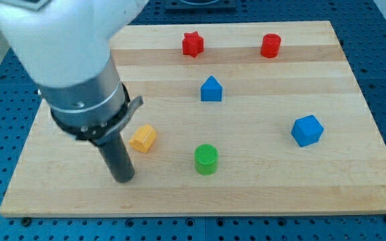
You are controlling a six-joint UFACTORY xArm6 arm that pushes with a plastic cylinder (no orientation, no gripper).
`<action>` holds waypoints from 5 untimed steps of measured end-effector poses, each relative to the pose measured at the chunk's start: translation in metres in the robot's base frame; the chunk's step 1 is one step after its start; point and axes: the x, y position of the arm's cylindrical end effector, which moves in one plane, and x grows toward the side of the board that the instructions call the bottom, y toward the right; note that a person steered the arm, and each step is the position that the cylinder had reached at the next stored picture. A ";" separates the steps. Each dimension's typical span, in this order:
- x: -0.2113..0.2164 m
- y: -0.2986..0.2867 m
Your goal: Push the yellow heart towards the top side of the board
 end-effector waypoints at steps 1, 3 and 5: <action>-0.031 0.009; -0.063 0.025; -0.078 0.056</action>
